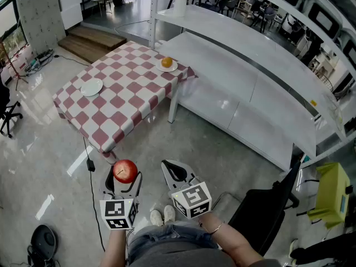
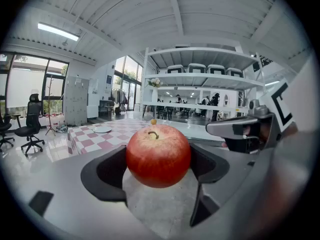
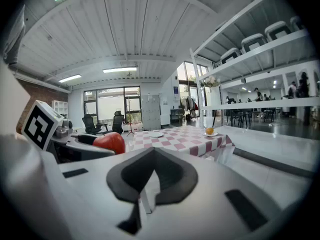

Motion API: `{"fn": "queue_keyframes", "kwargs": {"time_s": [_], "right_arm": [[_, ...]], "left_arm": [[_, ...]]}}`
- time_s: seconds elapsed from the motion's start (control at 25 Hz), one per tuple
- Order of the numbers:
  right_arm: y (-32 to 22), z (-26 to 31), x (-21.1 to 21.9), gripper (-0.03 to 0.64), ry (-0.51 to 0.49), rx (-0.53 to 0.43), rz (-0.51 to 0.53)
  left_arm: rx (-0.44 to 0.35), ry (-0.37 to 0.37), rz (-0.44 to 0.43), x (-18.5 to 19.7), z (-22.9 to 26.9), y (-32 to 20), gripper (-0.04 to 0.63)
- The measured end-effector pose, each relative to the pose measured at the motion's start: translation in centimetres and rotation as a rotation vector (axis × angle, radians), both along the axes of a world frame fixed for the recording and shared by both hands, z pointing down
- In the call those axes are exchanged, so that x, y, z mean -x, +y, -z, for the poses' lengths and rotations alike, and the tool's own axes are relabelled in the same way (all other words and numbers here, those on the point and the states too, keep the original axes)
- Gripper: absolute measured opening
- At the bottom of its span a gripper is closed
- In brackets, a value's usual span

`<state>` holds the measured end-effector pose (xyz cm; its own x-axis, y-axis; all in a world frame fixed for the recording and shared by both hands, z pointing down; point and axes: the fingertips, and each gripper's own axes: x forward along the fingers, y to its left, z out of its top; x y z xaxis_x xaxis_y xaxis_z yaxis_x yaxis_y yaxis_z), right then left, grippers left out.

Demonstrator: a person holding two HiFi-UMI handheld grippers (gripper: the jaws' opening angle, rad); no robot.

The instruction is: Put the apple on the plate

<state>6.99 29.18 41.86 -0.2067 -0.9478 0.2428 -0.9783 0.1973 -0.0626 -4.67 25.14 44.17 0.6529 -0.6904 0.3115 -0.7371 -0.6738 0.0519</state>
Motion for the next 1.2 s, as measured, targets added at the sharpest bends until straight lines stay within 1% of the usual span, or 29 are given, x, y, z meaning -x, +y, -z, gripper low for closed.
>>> {"fn": "queue_keyframes", "kwargs": {"time_s": [0.08, 0.36, 0.68, 0.88, 1.2], "right_arm": [[0.0, 0.1, -0.1, 0.009, -0.007, -0.003, -0.001], [-0.3, 0.2, -0.8, 0.009, -0.041, -0.018, -0.003], [-0.8, -1.1, -2.0, 0.011, -0.053, 0.022, 0.003], [-1.0, -1.4, -3.4, 0.011, -0.062, 0.030, 0.008], [-2.1, -0.9, -5.6, 0.011, -0.045, 0.005, 0.026]], "left_arm": [[0.010, 0.003, 0.003, 0.0, -0.1, 0.0, 0.383], [0.008, -0.005, 0.011, -0.4, -0.1, -0.6, 0.383], [0.002, -0.012, 0.019, -1.8, -0.1, -1.1, 0.383], [-0.009, -0.025, 0.049, -2.1, -0.2, -1.6, 0.383], [-0.017, -0.011, 0.092, -3.8, 0.0, -2.9, 0.383]]}}
